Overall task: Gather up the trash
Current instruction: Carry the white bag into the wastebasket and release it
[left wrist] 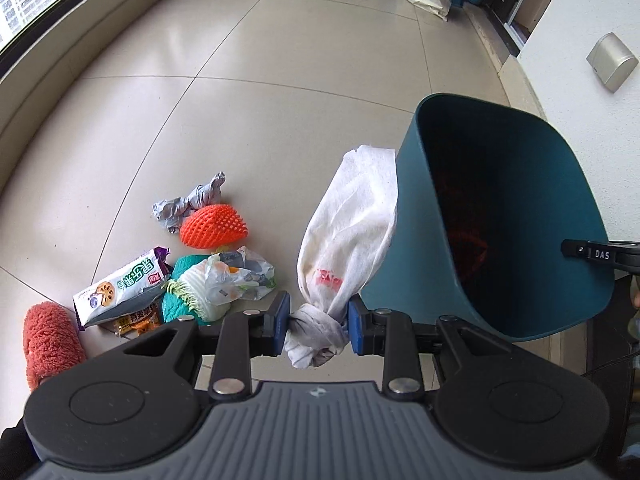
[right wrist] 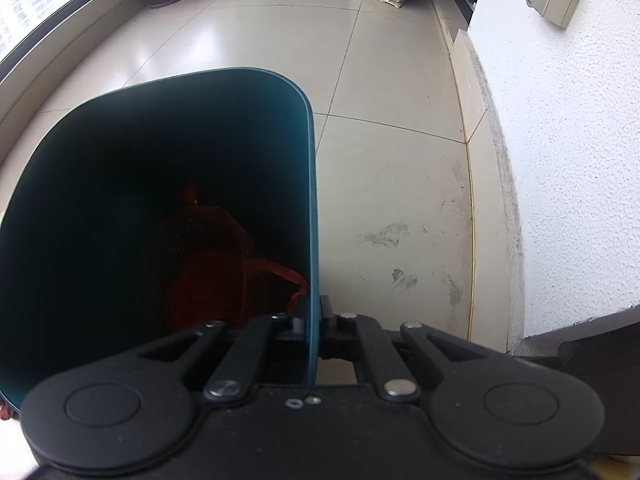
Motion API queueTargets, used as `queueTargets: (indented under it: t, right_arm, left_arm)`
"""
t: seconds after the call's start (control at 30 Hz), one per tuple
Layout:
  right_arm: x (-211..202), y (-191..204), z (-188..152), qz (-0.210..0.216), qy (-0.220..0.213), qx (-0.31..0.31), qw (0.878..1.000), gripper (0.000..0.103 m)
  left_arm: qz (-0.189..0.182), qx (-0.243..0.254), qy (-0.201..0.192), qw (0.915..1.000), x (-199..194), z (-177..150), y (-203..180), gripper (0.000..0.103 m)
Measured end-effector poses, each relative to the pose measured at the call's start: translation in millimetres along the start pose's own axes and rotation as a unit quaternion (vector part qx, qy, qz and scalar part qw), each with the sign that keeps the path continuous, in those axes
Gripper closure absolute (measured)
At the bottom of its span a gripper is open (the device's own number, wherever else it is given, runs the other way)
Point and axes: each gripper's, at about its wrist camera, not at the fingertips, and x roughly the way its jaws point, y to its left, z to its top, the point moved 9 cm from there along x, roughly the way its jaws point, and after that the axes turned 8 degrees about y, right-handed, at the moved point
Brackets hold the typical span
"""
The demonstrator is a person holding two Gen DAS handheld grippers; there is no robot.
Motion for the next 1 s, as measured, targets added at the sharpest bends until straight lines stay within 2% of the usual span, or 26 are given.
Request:
queueTargets:
  t: [0.17, 0.3, 0.4, 0.6, 0.87, 1.0]
  right_arm:
    - [2.0, -3.6, 0.3, 0.005, 0.000, 0.000, 1.000, 0.100]
    - [3.1, -1.7, -1.5, 0.004, -0.001, -0.002, 1.000, 0.100]
    - [3.2, -1.6, -1.5, 0.001, -0.001, -0.006, 1.000, 0.100]
    - [3.2, 2.0, -1.9, 0.003, -0.002, -0.008, 1.000, 0.100]
    - [0.4, 3.5, -5.9, 0.008, -0.004, -0.011, 1.000, 0.099]
    - [-0.7, 2.6, -6.9, 0.010, -0.004, -0.012, 1.000, 0.099]
  left_arm:
    - [-0.027, 0.025, -0.041, 0.9985, -39.8, 20.3, -37.7, 0.074]
    - [-0.038, 0.062, -0.049, 0.9962, -43.7, 33.2, -76.7, 0.074]
    - [-0.034, 0.081, -0.044, 0.9951, -33.4, 39.4, -99.8, 0.074]
    - [-0.028, 0.103, 0.004, 0.9943, 13.5, 44.4, -135.7, 0.074]
    - [0.006, 0.114, 0.038, 0.9928, 66.1, 41.8, -143.9, 0.074]
    - [0.007, 0.115, 0.045, 0.9923, 79.2, 39.1, -143.0, 0.074]
